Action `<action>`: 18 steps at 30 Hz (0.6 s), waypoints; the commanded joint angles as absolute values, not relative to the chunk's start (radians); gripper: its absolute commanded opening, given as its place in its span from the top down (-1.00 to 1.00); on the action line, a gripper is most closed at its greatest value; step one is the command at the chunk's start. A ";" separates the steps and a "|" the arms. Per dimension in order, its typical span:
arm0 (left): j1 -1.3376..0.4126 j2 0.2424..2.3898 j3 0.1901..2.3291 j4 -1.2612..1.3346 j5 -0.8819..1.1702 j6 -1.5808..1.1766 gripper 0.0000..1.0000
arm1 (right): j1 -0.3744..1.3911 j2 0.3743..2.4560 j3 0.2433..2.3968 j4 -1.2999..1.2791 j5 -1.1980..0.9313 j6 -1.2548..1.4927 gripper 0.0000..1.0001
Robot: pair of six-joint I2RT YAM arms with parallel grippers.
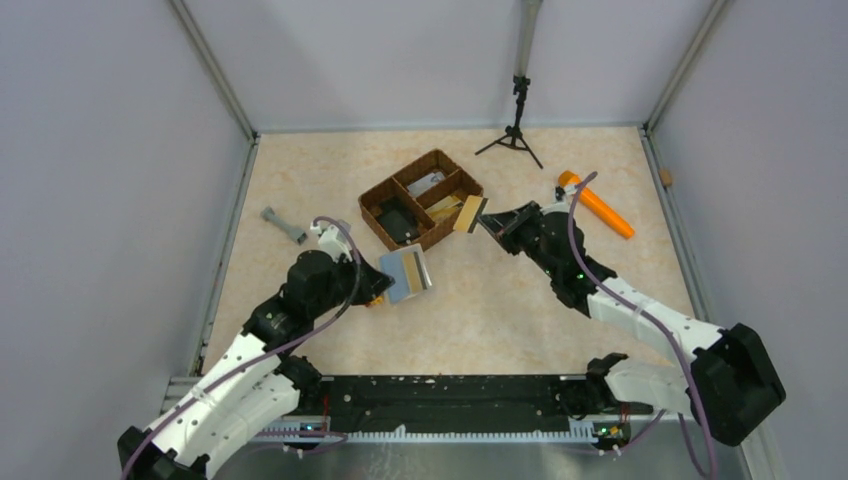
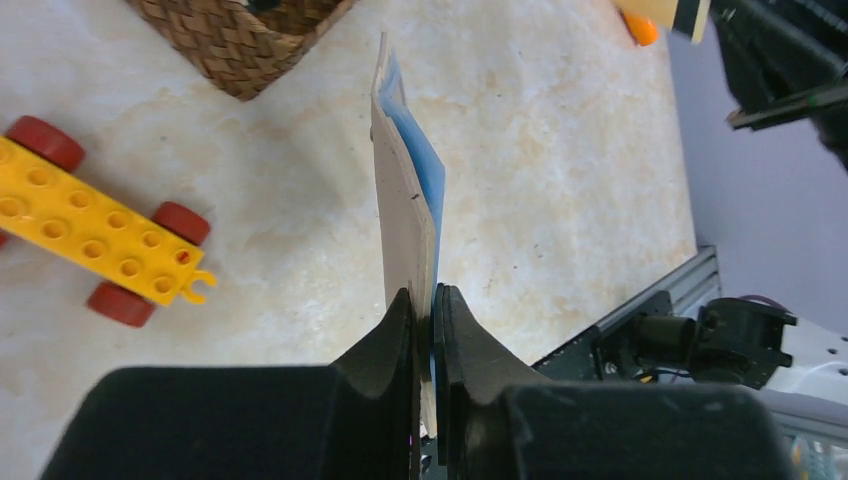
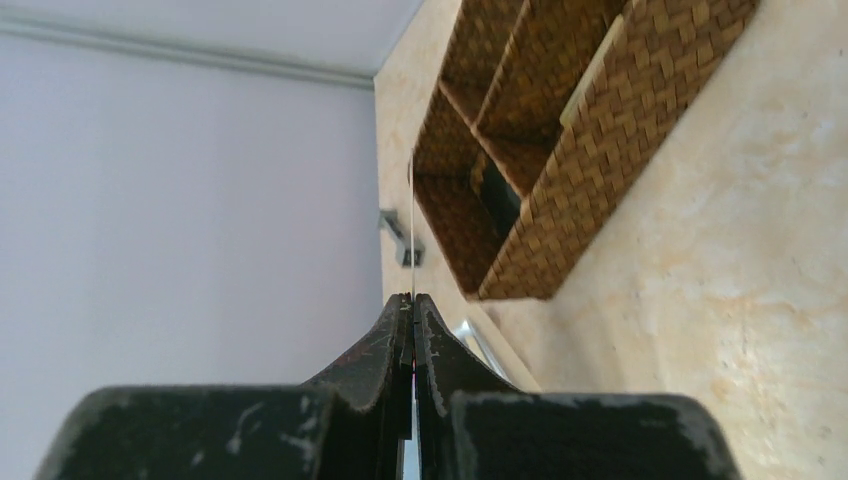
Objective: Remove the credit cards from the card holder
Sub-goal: Place the credit card in the storage box.
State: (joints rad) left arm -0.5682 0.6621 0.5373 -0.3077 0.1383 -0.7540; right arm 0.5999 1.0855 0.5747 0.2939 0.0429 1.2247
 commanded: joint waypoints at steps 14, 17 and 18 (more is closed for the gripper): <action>-0.546 0.573 0.623 -0.471 0.089 -0.629 1.00 | 0.652 1.527 0.868 0.365 0.354 1.476 1.00; -0.547 0.575 0.618 -0.471 0.089 -0.621 1.00 | 0.653 1.593 0.913 0.364 0.370 1.481 1.00; -0.546 0.575 0.615 -0.469 0.091 -0.618 1.00 | 0.653 1.613 0.926 0.358 0.374 1.486 1.00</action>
